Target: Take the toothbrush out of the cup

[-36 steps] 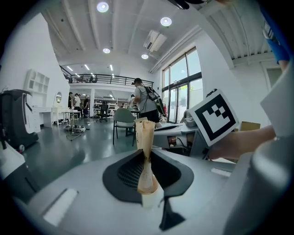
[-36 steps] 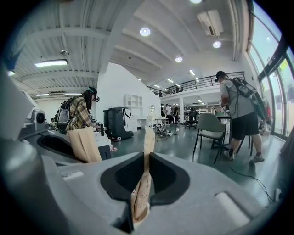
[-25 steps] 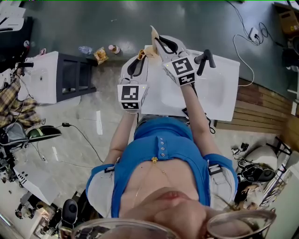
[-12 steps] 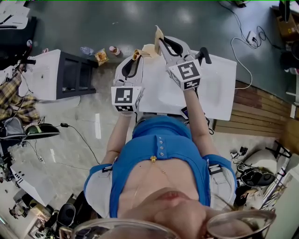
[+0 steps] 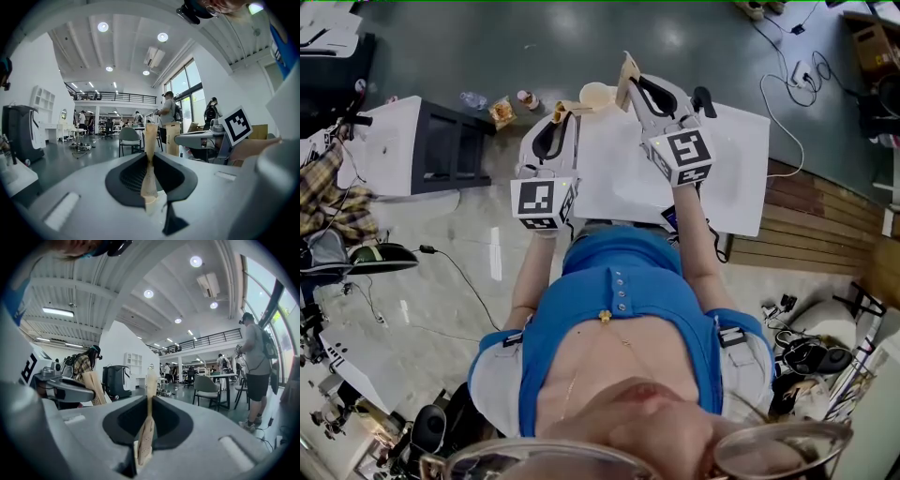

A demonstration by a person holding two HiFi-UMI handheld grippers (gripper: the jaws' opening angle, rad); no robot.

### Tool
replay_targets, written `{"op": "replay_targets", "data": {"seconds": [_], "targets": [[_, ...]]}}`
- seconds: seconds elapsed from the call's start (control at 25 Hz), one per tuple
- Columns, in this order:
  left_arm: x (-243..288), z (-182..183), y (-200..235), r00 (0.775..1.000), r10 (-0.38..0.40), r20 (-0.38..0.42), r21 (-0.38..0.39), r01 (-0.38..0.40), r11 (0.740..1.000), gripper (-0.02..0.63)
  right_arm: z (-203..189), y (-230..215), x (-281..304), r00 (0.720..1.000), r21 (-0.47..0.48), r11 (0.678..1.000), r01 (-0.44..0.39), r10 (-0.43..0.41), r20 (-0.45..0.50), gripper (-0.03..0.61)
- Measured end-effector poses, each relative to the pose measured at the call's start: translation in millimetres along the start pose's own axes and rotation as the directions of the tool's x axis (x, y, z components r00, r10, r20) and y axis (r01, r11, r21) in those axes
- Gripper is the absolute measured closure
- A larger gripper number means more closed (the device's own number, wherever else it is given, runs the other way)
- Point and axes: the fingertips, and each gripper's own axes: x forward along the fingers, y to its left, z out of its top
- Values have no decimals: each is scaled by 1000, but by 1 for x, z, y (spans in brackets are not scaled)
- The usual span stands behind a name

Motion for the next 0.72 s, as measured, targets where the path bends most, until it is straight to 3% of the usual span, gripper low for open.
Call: {"op": "replay_targets", "data": {"seconds": [0.72], "targets": [[-15, -39, -5, 991, -21, -134, -1, 21, 1000, 565, -16, -1, -33, 999, 26, 1000, 6, -5, -36, 554]]}}
